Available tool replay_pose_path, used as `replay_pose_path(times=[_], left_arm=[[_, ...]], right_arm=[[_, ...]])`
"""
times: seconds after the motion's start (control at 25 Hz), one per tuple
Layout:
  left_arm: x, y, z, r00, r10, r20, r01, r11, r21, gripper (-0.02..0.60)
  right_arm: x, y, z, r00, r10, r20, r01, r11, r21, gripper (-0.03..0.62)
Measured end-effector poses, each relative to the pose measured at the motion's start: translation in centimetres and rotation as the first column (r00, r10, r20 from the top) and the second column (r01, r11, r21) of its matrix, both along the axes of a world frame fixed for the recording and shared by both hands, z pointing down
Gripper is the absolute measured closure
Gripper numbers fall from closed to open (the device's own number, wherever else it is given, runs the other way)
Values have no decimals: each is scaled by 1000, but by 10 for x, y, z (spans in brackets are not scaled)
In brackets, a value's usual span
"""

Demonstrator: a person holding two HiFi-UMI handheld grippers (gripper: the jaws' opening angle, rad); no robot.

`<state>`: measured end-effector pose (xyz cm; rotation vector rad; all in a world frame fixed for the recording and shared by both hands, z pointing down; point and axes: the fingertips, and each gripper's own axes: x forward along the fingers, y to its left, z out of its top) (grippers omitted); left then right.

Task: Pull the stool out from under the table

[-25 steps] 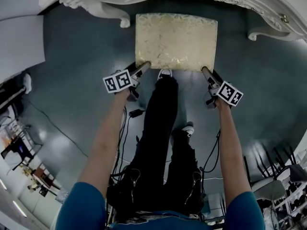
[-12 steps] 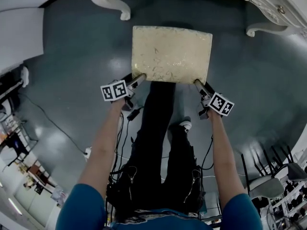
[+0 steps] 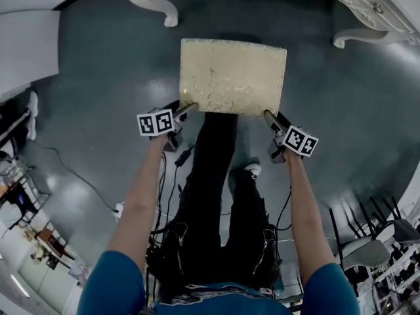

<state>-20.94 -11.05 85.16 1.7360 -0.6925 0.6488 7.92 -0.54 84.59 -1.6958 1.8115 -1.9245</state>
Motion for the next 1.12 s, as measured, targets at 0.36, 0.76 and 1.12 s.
replay_pose_path(times=[0.36, 0.76, 1.12], left_arm=[[18, -34, -72, 996, 70, 49, -80, 967, 241, 216], [25, -45, -161, 996, 91, 17, -92, 942, 322, 242], [42, -99, -278, 982, 189, -17, -161, 877, 452, 280]], right_arm=[[-6, -18, -44, 978, -131, -165, 134, 991, 11, 290], [-25, -62, -161, 963, -186, -194, 216, 966, 144, 298], [-51, -128, -291, 932, -205, -299, 293, 910, 292, 327]])
